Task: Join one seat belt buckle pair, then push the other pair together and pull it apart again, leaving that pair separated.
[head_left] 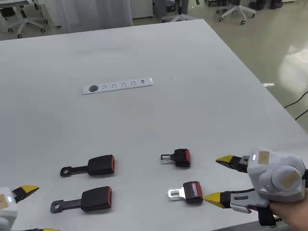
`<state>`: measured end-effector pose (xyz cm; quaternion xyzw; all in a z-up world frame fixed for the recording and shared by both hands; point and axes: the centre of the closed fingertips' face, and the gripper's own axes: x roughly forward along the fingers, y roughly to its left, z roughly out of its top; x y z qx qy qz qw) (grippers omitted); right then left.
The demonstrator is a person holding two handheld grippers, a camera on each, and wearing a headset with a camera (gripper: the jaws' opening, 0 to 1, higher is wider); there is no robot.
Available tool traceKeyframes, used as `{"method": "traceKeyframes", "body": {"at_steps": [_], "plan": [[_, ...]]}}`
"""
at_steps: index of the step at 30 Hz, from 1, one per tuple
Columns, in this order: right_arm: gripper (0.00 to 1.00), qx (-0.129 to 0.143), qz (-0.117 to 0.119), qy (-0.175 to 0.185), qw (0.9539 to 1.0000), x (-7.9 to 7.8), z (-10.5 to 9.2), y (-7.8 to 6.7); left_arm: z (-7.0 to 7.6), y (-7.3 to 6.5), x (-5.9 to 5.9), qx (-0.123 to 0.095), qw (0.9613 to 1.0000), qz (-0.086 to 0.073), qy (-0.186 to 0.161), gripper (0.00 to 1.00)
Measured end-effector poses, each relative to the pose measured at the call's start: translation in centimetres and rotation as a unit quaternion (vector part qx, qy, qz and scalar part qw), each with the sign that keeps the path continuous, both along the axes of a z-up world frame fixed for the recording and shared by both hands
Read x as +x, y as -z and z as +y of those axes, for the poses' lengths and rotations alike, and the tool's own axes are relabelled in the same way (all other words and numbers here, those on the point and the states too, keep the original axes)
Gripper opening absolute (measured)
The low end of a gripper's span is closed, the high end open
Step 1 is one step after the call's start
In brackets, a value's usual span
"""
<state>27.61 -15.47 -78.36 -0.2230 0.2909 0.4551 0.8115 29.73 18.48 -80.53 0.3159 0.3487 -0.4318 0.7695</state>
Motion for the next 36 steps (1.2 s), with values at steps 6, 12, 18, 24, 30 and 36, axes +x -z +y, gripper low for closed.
{"method": "traceKeyframes", "body": {"at_steps": [6,12,18,24,30,36], "plan": [[0.50,-0.021,0.017,-0.044,0.9987,-0.4,1.4,1.8,-2.2,1.0,1.4,0.024,0.9981,0.019,0.054,0.60],[0.46,-0.050,0.035,-0.080,0.9949,0.2,1.9,3.8,-4.9,2.2,2.1,0.019,0.9946,0.039,0.094,0.59],[0.41,-0.085,0.041,-0.120,0.9883,0.8,2.1,5.1,-6.4,4.0,1.5,0.036,0.9880,0.063,0.136,0.53],[0.38,-0.109,0.050,-0.146,0.9819,0.5,2.2,6.3,-7.5,4.5,1.8,0.043,0.9855,0.063,0.151,0.46],[0.37,-0.120,0.059,-0.151,0.9795,0.5,2.0,6.7,-7.7,5.0,1.8,0.052,0.9832,0.072,0.159,0.43],[0.34,-0.129,0.066,-0.156,0.9771,0.6,1.7,7.2,-7.4,5.0,1.3,0.057,0.9789,0.083,0.178,0.36]]}}
